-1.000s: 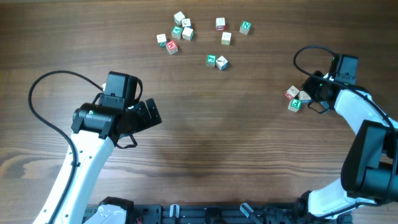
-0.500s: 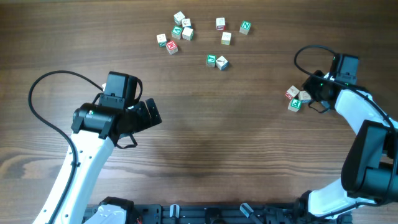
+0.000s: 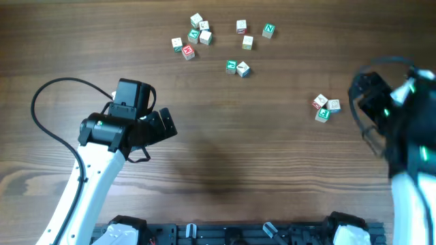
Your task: Form a circle
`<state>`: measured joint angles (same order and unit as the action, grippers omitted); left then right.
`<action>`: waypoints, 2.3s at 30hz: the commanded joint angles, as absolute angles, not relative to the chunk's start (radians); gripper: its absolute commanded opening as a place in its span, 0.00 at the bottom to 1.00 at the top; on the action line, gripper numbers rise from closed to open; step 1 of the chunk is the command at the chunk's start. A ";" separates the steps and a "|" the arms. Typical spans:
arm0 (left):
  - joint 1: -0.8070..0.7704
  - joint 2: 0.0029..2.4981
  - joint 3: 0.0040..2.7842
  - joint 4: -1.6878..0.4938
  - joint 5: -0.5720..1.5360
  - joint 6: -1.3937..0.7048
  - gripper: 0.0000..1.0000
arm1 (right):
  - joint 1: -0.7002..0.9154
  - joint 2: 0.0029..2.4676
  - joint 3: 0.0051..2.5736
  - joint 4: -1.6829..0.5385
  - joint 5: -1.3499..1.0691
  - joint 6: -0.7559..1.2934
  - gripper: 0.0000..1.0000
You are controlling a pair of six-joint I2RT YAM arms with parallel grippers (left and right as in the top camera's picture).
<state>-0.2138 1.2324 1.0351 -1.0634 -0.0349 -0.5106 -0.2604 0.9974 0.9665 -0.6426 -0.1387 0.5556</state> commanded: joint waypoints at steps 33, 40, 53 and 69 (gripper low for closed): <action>-0.206 1.230 1.034 -1.061 -0.031 -0.506 1.00 | -0.056 0.003 0.005 0.019 -0.105 0.274 1.00; -0.206 1.230 1.034 -1.061 -0.031 -0.506 1.00 | -0.056 0.004 0.005 0.006 -0.105 0.269 1.00; -0.208 1.151 0.953 -0.760 -0.125 -0.430 1.00 | -0.056 0.004 0.005 0.006 -0.105 0.269 1.00; -0.009 0.027 0.006 -0.068 -0.069 -0.263 1.00 | -0.056 0.004 0.005 0.006 -0.105 0.269 1.00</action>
<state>-0.0296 0.0959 0.0513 -0.0628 -0.0841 -0.2890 -0.0601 0.0128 0.0067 0.0013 -0.1192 0.2611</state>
